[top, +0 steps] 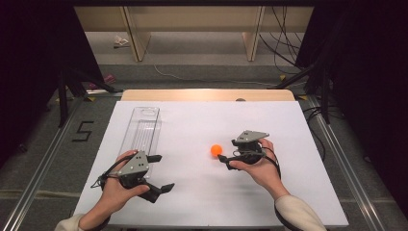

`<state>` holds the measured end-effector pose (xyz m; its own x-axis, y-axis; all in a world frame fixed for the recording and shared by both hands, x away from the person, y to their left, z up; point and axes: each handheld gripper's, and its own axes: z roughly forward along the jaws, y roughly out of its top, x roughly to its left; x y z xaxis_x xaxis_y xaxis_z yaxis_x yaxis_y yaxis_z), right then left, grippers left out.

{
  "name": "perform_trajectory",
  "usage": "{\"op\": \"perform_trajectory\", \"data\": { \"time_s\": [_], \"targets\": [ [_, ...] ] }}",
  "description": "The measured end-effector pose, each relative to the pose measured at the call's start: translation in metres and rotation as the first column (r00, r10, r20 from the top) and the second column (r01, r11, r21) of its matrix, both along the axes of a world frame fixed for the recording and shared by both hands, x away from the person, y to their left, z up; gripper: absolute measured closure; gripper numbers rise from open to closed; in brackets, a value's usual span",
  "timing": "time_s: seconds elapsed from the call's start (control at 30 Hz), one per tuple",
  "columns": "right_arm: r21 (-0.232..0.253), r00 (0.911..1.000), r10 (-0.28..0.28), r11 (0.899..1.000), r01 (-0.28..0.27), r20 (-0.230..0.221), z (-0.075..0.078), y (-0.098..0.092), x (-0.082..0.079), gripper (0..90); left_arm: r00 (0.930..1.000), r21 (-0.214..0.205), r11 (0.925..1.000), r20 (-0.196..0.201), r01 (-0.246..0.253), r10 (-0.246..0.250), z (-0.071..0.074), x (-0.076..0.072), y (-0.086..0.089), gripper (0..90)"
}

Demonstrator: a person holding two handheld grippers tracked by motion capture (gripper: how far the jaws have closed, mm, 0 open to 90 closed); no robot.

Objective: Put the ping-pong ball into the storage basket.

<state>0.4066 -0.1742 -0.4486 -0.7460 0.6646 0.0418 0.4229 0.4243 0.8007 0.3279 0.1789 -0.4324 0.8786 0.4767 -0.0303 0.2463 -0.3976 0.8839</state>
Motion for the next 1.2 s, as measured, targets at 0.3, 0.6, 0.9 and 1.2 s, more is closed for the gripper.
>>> {"op": "perform_trajectory", "data": {
  "time_s": [0.3,0.6,0.9,1.2],
  "targets": [
    [-0.019,0.9999,0.006,1.000,-0.006,-0.012,-0.005,0.010,0.009,20.1,1.0000,-0.001,1.0000,-0.001,0.002,-0.002,0.000,0.000,0.000,0.0],
    [-0.034,0.9995,0.004,0.999,-0.005,-0.032,-0.013,0.019,0.020,20.7,1.0000,-0.002,1.0000,-0.002,0.004,-0.004,0.000,0.000,0.000,0.0],
    [-0.056,0.9989,-0.002,0.998,0.000,-0.047,-0.021,0.025,0.028,20.9,1.0000,-0.002,1.0000,-0.004,0.007,-0.007,0.000,0.000,-0.001,0.0],
    [-0.088,0.9982,-0.001,0.996,-0.004,-0.060,-0.028,0.032,0.033,22.3,1.0000,-0.001,1.0000,-0.005,0.008,-0.008,0.000,0.000,0.000,0.0]
  ]
}}
